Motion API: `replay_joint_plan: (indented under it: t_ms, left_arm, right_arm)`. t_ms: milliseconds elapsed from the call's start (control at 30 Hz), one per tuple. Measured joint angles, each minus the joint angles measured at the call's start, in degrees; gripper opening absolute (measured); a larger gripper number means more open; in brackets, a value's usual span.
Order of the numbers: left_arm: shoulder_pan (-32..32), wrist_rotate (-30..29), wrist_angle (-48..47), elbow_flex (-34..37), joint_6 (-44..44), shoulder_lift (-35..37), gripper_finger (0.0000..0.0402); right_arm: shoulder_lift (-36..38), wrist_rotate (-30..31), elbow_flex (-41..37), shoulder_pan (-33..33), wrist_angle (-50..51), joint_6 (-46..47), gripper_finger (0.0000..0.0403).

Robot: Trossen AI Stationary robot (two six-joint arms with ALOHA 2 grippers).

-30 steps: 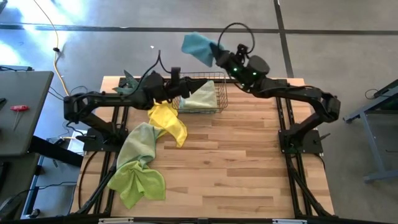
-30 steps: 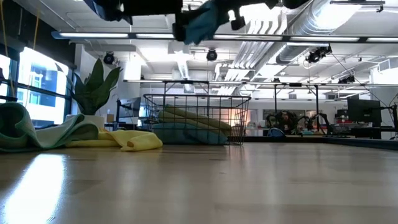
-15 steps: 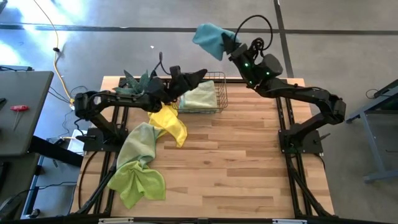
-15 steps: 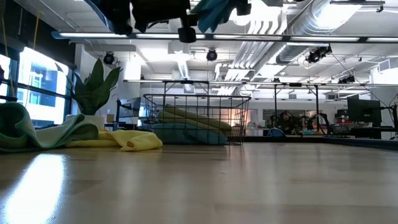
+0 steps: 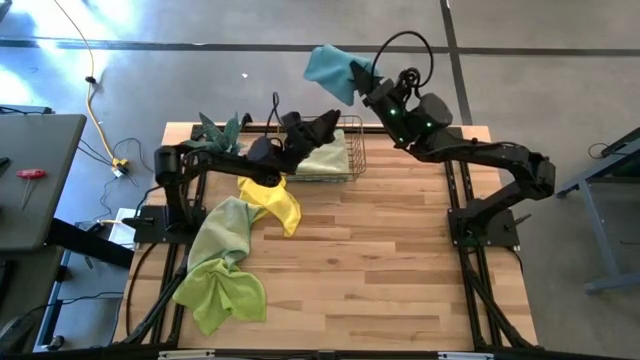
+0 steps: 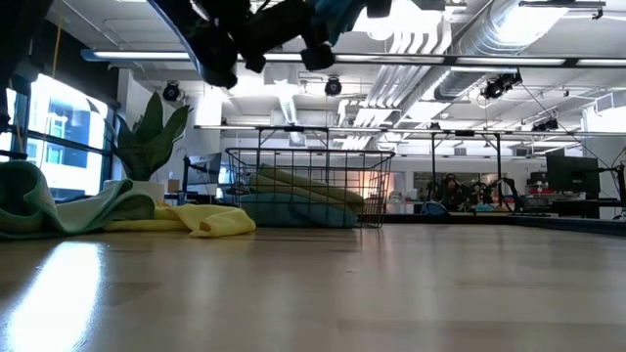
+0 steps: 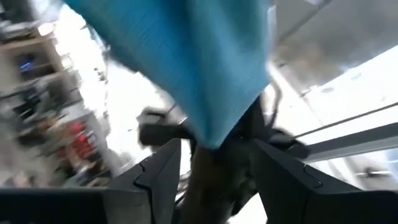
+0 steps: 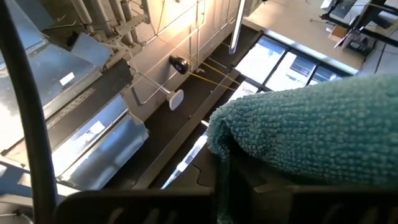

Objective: Fold microfiber towels
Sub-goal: Put the blue microfiber cloth in the basket

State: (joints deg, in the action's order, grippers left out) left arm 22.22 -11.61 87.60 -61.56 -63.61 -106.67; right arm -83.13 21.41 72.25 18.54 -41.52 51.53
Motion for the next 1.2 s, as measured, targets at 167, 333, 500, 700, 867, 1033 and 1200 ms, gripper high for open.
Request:
replay_joint_plan:
  t_ms: [167, 333, 500, 700, 867, 1033, 1200]
  left_arm:
    - [0.11, -0.66, 1.79, -0.67, 3.12, -0.44, 0.0181]
    - [0.25, -0.43, 1.84, -0.63, 4.56, -0.42, 0.0181]
    - [-0.14, -1.12, 1.92, -0.63, 10.5, -0.42, 0.0181]
    - [0.37, -1.64, 1.85, -0.63, 11.47, -0.42, 0.0181]
    - [0.55, -2.27, 1.9, -0.63, 14.26, -0.42, 0.0181]
    - [0.74, -0.99, 1.92, -1.17, 13.26, -0.42, 0.0181]
    - [1.11, 6.96, 1.96, -5.15, 13.91, -0.37, 0.0181]
  right_arm:
    - [0.0, -0.2, 0.0, -0.68, 0.03, 0.58, 0.0]
    - [0.0, -0.17, 0.01, -0.89, -0.13, 1.49, 0.0]
    - [0.0, -0.26, 0.0, -1.27, -0.35, 2.45, 0.0]
    - [-0.02, -0.39, 0.0, -1.83, -0.86, 2.65, 0.0]
    - [-0.02, -0.37, 0.0, -3.02, -0.94, 2.62, 0.0]
    - [-0.02, -0.49, 0.0, -3.43, -1.16, 2.49, 0.0]
    - [-0.02, -1.5, 0.0, -3.62, -1.17, 2.47, 0.0]
